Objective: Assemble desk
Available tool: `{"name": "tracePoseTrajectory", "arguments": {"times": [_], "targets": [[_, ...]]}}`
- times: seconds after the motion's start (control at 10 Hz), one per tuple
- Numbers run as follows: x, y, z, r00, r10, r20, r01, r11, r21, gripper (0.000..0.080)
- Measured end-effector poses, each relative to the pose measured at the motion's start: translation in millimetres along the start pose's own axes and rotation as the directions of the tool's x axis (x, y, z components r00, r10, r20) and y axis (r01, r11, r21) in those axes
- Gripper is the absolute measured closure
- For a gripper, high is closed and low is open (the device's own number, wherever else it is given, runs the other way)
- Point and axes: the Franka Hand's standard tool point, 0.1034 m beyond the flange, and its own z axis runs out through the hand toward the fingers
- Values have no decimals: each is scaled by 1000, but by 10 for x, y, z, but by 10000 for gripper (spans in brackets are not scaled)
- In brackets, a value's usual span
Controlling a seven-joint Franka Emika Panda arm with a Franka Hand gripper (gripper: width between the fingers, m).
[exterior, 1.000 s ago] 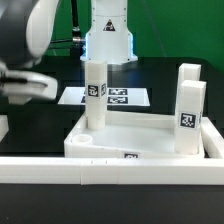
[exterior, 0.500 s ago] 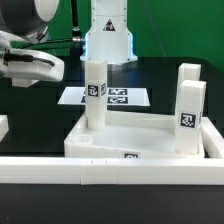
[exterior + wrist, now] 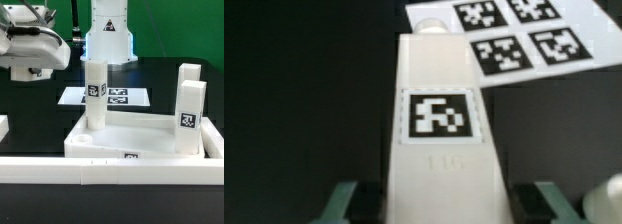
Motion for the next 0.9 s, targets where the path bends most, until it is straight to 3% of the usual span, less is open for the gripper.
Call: {"name": "tracePoseTrajectory", "arguments": {"times": [0.3,0.5,0.6,0.7,0.8,0.9], "targets": [[50,-33,-75,979,-10,-202,8,1000,-15,511],[45,-302,-358,950,-33,-309,25,999,-30,511],[106,-390,-500,920,-52,-388,35,998,-49,511],[171,-425,-544,868,-72,-491,42,996,-73,511],[154,-413,-512,850,-71,-522,39,997,-72,511],[211,-389,-574,797,-74,-599,30,996,-83,511]]}}
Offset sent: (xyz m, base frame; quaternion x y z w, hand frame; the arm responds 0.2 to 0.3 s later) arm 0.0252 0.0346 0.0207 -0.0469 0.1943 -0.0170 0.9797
